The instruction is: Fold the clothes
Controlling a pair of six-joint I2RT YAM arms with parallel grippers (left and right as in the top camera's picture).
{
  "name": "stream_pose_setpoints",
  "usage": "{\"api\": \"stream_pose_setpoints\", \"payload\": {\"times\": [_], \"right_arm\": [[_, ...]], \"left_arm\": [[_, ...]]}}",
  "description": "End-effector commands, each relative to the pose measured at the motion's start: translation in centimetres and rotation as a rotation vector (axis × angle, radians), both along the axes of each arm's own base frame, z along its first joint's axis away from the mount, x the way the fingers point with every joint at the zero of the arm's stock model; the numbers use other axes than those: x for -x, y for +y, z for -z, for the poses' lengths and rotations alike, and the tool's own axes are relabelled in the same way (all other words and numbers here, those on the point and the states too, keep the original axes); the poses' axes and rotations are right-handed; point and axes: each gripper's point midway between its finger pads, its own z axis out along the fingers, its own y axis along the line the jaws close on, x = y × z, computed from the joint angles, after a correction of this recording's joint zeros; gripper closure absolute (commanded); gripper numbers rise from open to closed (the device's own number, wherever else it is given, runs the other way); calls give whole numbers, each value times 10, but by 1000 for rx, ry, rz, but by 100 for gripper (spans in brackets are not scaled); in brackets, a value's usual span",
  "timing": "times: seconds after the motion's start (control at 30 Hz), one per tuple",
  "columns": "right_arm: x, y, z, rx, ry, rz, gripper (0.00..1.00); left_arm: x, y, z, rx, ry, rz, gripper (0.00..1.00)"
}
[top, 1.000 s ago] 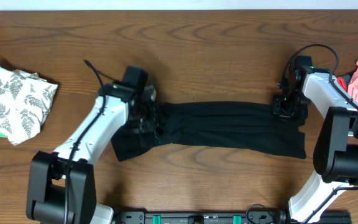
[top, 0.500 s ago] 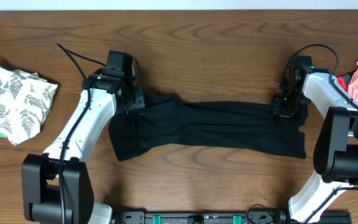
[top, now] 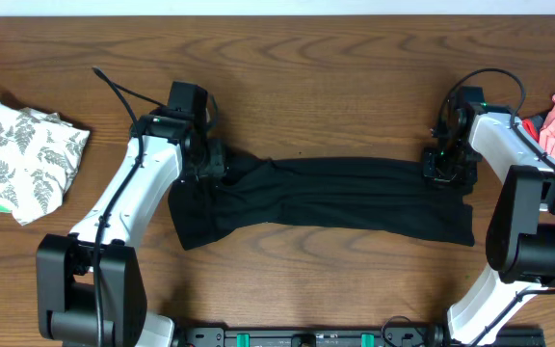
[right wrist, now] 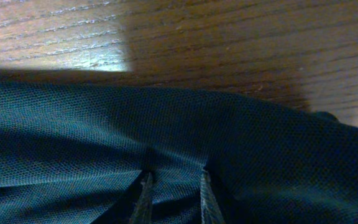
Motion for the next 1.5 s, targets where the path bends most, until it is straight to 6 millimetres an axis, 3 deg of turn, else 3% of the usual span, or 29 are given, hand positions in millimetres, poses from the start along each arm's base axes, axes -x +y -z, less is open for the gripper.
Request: {"api": "stream_pose_setpoints", "payload": {"times": [0.0, 0.03, 0.1, 0.13, 0.3, 0.5, 0.7, 0.9, 1.03, 1.2, 1.47], "right_arm": [[3, -9, -3, 30, 1, 27, 75], [3, -9, -3, 30, 0, 27, 75], [3, -9, -3, 30, 0, 27, 75], [3, -9, -3, 30, -1, 27, 75], [2, -9, -3, 30, -3, 27, 75], [2, -9, -3, 30, -3, 26, 75], [3, -9, -3, 30, -3, 27, 75], [3, -9, -3, 30, 1, 27, 75], [4, -9, -3, 30, 2, 27, 75], [4, -9, -3, 31, 2, 27, 75], [3, -9, -3, 31, -3, 27, 75]], "left_arm": [[-3, 1, 0, -15, -7, 7, 47], [-2, -1, 0, -5, -2, 10, 56], [3, -7, 0, 29, 21, 20, 87], [7, -9, 0, 47, 36, 24, 94], [46, -28, 2, 127, 193, 61, 94], [55, -34, 3, 85, 212, 109, 94], [49, -28, 10, -15, 184, 129, 94], [40, -29, 41, -33, 224, 152, 94], [14, -36, 54, -18, 144, 161, 94], [-16, -43, 49, 8, 21, 150, 94], [-3, -36, 52, 4, 85, 105, 94]]}}
